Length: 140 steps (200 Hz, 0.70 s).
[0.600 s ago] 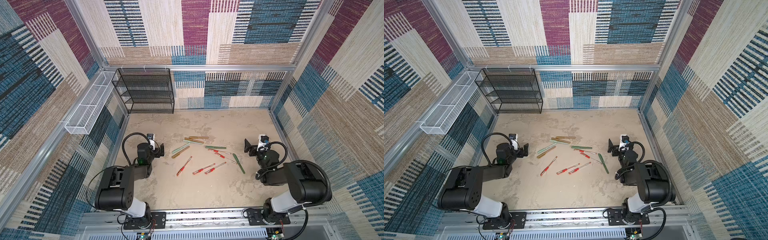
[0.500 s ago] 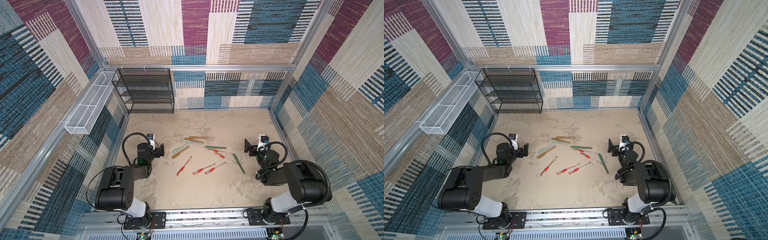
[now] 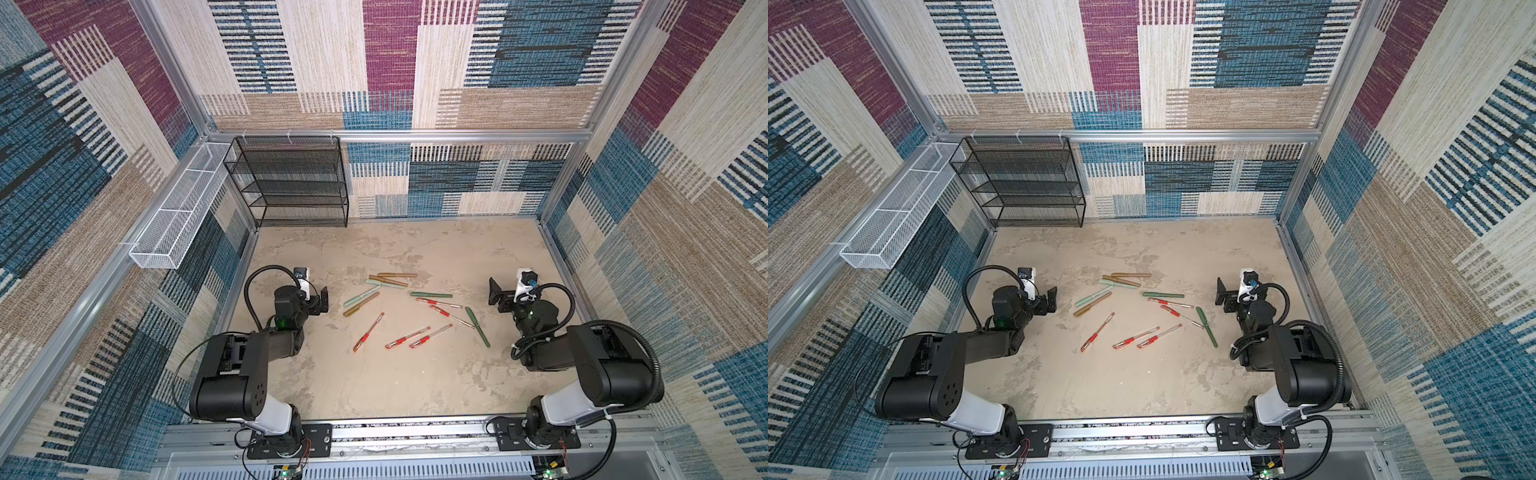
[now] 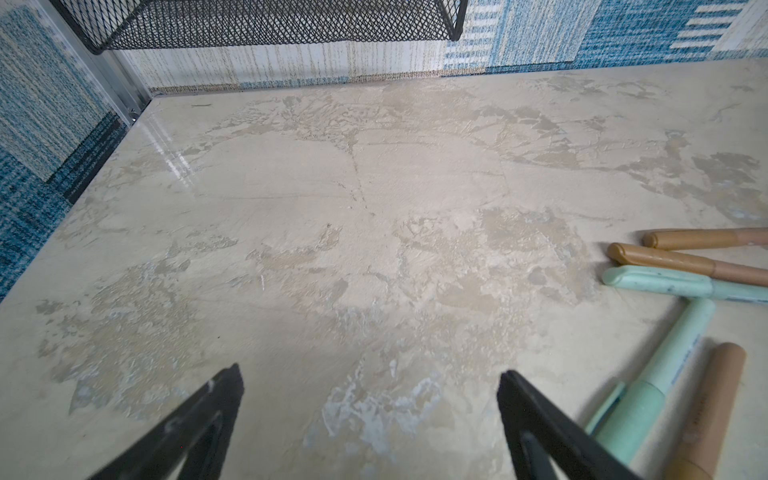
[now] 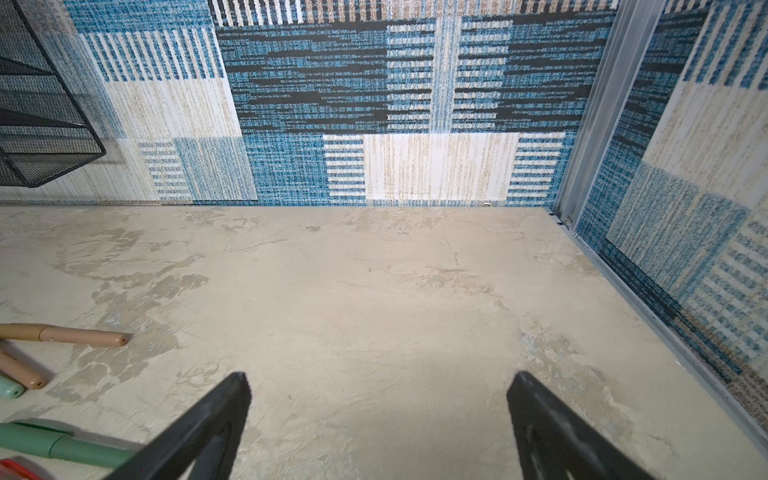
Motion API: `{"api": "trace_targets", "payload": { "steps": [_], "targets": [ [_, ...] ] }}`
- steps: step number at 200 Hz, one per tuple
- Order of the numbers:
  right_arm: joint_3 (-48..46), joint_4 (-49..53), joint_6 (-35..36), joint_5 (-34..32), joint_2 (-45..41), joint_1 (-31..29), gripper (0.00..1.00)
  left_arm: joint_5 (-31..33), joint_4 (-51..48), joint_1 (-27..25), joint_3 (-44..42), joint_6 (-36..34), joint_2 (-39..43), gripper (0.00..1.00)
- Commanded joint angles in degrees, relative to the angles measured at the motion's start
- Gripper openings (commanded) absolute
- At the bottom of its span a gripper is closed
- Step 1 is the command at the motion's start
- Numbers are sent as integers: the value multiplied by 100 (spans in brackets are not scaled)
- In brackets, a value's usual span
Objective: Open the pen caps
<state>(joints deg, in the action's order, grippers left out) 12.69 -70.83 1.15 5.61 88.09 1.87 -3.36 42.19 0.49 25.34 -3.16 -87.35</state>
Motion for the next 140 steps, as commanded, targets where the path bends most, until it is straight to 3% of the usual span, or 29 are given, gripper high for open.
{"api": "trace_targets", "payload": {
  "steps": [1,100,118,140],
  "targets": [
    [23,-149,17,26,-1,-8,100,18,26,4,37,26,5,99],
    [-9,-188,17,28,-24,-7,100,9,57,4,62,17,65,99],
    [59,194,61,166,-348,-9,100,-161,-1639,10,753,-35,562,99],
    [711,2130,-298,-96,-1138,-4,100,-450,-2953,4,1530,-243,1127,99]
  ]
}}
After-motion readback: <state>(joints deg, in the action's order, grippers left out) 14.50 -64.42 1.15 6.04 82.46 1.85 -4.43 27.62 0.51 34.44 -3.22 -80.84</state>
